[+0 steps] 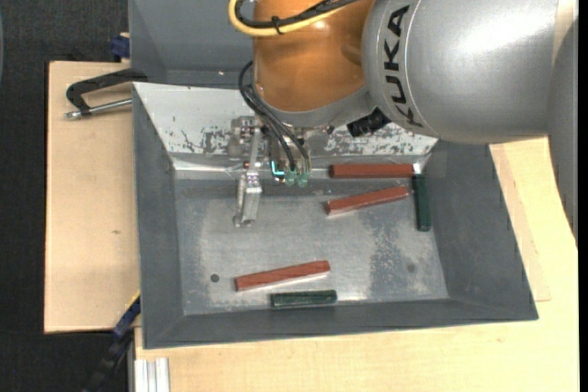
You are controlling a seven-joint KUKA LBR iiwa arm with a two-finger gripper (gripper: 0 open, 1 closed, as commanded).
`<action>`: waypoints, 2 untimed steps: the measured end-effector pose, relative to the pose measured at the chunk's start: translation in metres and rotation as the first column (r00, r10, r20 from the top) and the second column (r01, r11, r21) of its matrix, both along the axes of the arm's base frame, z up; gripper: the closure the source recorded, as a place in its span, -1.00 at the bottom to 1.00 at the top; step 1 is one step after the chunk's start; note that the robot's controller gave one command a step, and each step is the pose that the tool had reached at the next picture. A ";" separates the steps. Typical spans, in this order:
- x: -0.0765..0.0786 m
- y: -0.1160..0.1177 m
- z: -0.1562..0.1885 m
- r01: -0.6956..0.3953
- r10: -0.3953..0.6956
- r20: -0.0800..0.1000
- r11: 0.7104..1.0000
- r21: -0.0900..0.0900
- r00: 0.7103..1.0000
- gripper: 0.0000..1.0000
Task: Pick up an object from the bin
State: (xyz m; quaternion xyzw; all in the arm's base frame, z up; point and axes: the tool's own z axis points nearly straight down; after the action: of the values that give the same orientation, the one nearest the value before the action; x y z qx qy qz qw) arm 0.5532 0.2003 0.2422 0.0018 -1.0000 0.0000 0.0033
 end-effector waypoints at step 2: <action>0.014 0.011 -0.033 0.006 -0.006 0.017 1.000 0.004 1.000 -1.00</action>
Offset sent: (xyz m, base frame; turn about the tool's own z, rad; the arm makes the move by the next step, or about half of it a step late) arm 0.0254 0.0274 -0.0977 0.0102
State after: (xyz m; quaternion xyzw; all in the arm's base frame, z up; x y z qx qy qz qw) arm 0.5673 0.2116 0.2091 -0.0011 -1.0000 -0.0020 -0.0050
